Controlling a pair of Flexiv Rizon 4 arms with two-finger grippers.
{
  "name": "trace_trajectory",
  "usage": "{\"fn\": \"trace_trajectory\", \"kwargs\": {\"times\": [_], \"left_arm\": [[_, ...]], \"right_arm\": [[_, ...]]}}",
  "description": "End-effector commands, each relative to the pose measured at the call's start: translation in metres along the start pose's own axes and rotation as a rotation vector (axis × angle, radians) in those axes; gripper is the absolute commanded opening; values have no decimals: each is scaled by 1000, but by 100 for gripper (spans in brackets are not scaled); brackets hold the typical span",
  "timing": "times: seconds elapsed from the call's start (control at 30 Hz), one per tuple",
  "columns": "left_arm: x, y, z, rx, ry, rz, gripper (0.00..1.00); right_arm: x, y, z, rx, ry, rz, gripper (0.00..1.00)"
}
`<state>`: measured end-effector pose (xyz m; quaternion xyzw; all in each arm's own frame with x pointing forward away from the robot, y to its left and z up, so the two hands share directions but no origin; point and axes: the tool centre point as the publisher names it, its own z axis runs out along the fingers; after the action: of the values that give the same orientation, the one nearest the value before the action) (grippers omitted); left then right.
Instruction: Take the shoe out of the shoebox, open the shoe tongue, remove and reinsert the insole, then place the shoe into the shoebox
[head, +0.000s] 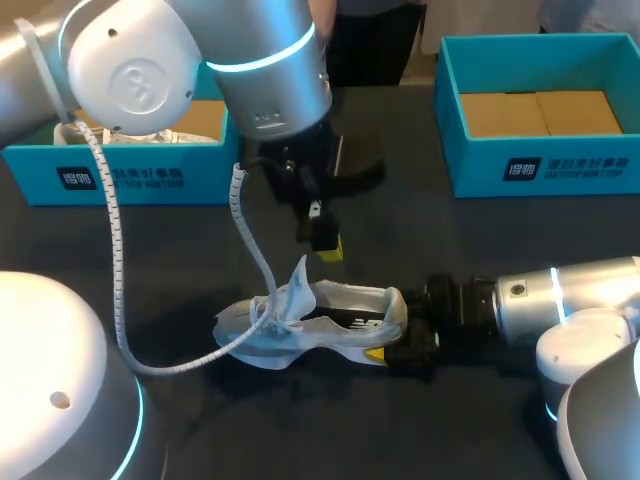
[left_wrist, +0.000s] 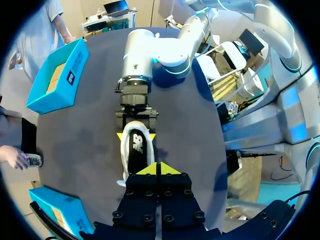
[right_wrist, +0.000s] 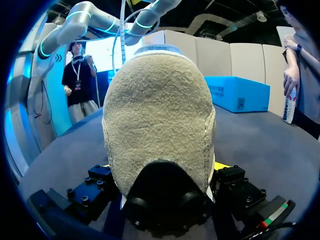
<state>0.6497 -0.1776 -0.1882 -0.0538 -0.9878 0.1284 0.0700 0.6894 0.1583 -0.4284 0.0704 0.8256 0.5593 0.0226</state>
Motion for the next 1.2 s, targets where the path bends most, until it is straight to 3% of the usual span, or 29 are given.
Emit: {"fn": "trace_trajectory", "kwargs": {"times": [0.03, 0.23, 0.6, 0.67, 0.97, 1.2], "left_arm": [[-4, -8, 16, -4, 7, 56, 0], [-18, -22, 46, -78, 36, 53, 0], [-18, -22, 46, -78, 36, 53, 0], [-17, -24, 55, -87, 65, 54, 0], [-11, -16, 83, -115, 81, 36, 0], [-20, -5, 104, -108, 105, -12, 0]], "right_arm": [[1, -2, 3, 3, -2, -1, 0], [1, -2, 3, 3, -2, -1, 0], [1, -2, 3, 3, -2, -1, 0], [1, -2, 3, 3, -2, -1, 0], [1, -2, 3, 3, -2, -1, 0], [1, -2, 3, 3, -2, -1, 0]]}}
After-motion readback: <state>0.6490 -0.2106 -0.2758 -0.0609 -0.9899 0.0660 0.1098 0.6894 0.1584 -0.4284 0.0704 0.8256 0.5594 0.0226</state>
